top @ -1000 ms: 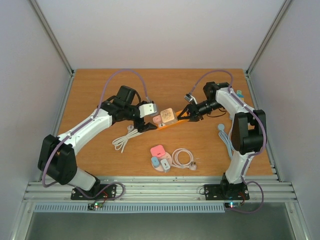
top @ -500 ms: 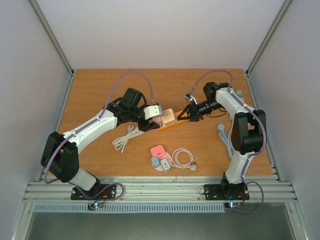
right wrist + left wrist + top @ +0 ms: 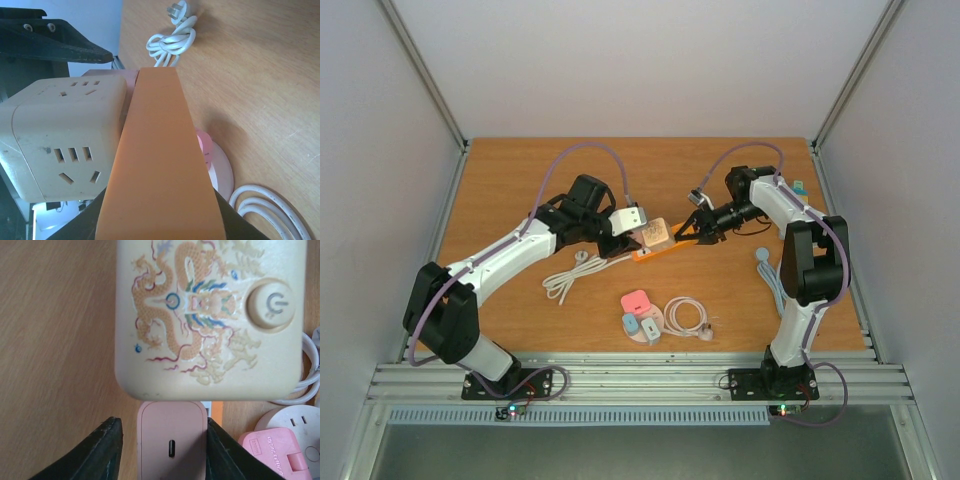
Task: Pull the plug off the socket
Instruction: Remove the plug from the socket.
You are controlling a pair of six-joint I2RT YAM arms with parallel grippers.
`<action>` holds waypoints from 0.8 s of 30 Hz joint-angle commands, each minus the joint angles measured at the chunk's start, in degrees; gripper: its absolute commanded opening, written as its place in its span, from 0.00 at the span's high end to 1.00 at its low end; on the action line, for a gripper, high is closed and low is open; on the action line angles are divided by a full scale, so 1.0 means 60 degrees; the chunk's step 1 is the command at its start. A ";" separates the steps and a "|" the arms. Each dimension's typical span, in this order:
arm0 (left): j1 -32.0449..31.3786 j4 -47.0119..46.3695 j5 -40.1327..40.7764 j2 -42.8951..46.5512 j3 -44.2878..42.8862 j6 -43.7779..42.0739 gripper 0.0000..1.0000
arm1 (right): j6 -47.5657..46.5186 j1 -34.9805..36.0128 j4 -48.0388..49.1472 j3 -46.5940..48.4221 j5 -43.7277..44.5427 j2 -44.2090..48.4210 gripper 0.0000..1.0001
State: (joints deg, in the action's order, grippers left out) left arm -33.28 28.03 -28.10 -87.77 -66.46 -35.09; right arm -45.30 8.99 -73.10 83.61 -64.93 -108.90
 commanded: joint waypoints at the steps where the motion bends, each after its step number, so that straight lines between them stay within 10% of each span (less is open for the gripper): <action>1: -0.0090 -0.0341 -0.0148 -0.0083 -0.0307 0.0099 0.59 | 0.0022 -0.0051 -0.0134 0.0039 -0.0632 -0.0021 0.99; 12: -0.0299 -0.0307 0.0065 -0.0172 -0.0335 0.0020 0.99 | 0.0099 -0.0091 -0.0365 0.0190 -0.0870 -0.0199 0.99; 24: -0.0299 -0.0409 -0.0158 -0.0136 -0.0125 -0.0178 1.00 | 0.0121 -0.0474 -0.0403 0.0131 -0.1241 -0.0237 0.99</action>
State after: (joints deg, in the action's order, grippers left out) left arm -34.54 26.89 -27.66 -88.12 -66.76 -35.40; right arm -44.86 7.07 -75.53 83.61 -67.18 -110.76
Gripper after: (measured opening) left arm 0.285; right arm 0.338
